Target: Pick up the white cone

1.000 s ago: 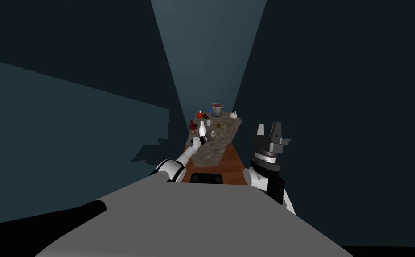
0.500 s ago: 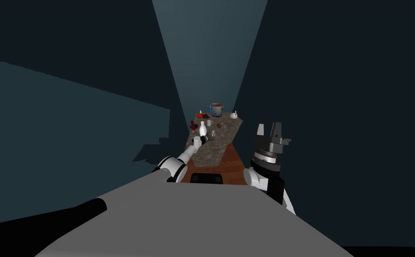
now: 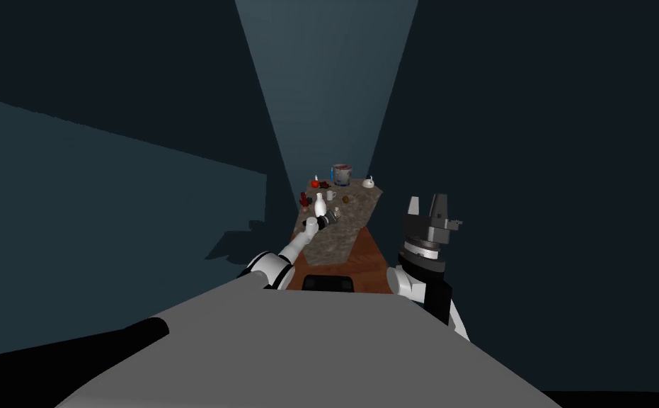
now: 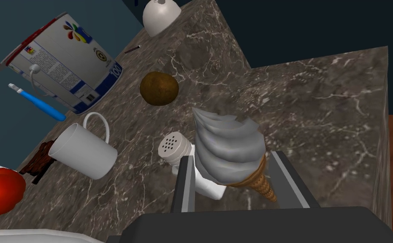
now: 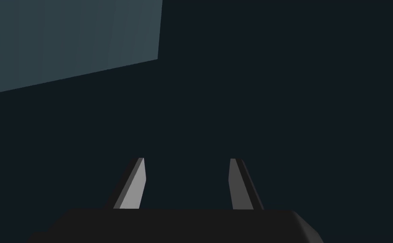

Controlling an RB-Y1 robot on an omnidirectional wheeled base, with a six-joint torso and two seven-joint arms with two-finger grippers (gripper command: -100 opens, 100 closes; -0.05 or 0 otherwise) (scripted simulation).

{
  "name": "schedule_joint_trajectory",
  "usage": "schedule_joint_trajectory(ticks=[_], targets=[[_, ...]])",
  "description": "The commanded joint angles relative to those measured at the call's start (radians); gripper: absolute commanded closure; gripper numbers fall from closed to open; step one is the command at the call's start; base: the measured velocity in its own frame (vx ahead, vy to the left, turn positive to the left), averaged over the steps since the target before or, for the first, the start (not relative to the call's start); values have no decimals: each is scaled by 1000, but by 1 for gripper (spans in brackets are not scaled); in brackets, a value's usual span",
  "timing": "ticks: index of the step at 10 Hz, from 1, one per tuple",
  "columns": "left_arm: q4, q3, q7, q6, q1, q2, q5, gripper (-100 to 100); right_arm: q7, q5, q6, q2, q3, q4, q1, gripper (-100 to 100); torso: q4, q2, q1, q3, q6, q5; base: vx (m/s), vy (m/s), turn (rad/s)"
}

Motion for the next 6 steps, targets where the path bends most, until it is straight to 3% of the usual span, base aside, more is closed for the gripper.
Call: schedule_joint_trajectory(ticks=[1,2,3,4,5,6], targets=[[-25,44,34,0,48,1,-34,100,0,0,0,0,0,0,0,0,0,0,0,0,0,0,29,22,-490],[-25,44,34,0,48,1,-34,100,0,0,0,0,0,0,0,0,-2,-2,-2,-2,3,0,11,19,-108],[-66,62,85,-25,79,30,-78,100,0,0,0,0,0,0,0,0,-5,-4,-3,-4,1,0,17,4,-369],[-56,62,60,-25,89,30,-73,100,0,0,0,0,0,0,0,0,-8,-8,-5,-8,4,0,17,14,-346],[-71,62,63,-25,108,30,-90,100,0,0,0,0,0,0,0,0,-11,-11,-7,-11,5,-1,16,9,-51],[-109,62,96,-25,137,30,-126,100,0,0,0,0,0,0,0,0,-15,-12,-8,-13,4,-1,10,-8,29]])
